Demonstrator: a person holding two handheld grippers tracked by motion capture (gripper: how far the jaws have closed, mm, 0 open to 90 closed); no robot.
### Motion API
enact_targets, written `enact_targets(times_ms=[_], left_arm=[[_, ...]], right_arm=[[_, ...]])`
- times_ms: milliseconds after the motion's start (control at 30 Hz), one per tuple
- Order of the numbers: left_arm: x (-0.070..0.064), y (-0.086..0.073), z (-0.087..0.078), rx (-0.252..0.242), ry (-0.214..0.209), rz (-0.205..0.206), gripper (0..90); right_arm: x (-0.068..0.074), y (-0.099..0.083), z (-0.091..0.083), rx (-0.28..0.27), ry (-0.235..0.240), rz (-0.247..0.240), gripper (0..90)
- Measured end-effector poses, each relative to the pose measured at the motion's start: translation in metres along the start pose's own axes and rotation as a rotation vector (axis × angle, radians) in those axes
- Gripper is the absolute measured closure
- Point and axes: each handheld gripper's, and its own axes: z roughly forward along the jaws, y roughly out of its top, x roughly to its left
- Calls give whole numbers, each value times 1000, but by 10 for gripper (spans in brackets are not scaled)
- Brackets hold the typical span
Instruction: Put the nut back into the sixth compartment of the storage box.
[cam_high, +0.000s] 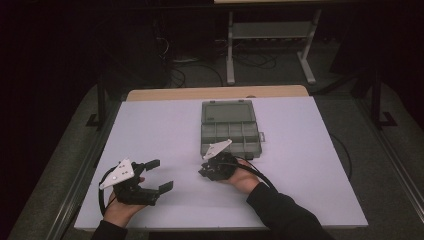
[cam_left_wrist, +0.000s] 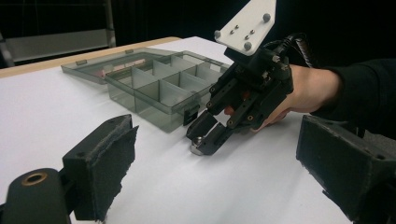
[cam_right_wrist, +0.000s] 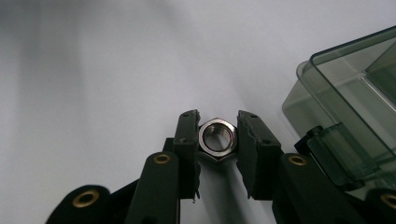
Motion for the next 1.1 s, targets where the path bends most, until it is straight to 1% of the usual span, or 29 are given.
enact_targets(times_ms=[200,267,300,367,400,433,567,600,633,733,800,833,867,967,1000,1033,1067,1100], left_arm=[[0,0,0,0,0,1,108],[1,0,0,-2,-1,5,108],[0,0,0,-2,0,1,108],[0,0,0,-2,-2,0,108],[0,0,0,-2,-2,0,108],[0,0,0,-1,-1,0,108],[0,0,0,-1,-2,-2,108],[0,0,1,-2,-2,-2,108],[0,0,1,-2,-2,-2,108],[0,0,1,-3,-1,-2,108],[0,0,1,-5,-2,-2,108],[0,0,1,-5,-2,-2,108],[0,0,1,-6,-2,-3,108],[0,0,1,-5,-2,-2,108],[1,0,1,-3,-2,0,108],[1,0,1,-3,-2,0,108],[1,0,1,-5,-2,-1,108],[1,0,1,-5,-2,-1,108]], right_arm=[[0,0,-1,-3,8,1,696],[-1,1,-2,-8,7,-15,697],[0,1,-3,-9,10,1,697],[0,2,-4,-12,16,5,697],[-1,3,-7,-27,16,-11,697],[-1,3,-7,-27,16,-11,697],[-2,7,-17,-51,18,-5,697],[-3,8,-19,-59,16,7,697],[-3,8,-19,-59,16,7,697],[-7,10,-27,-80,12,24,697],[-12,12,-36,-108,3,42,697],[-12,12,-36,-108,3,42,697],[-15,13,-42,-130,3,64,697],[-19,13,-46,-140,-8,68,697],[-24,13,-51,-157,-20,70,697],[-25,13,-53,-160,-25,80,697],[-28,13,-56,-167,-30,78,697],[-28,13,-56,-167,-30,78,697]])
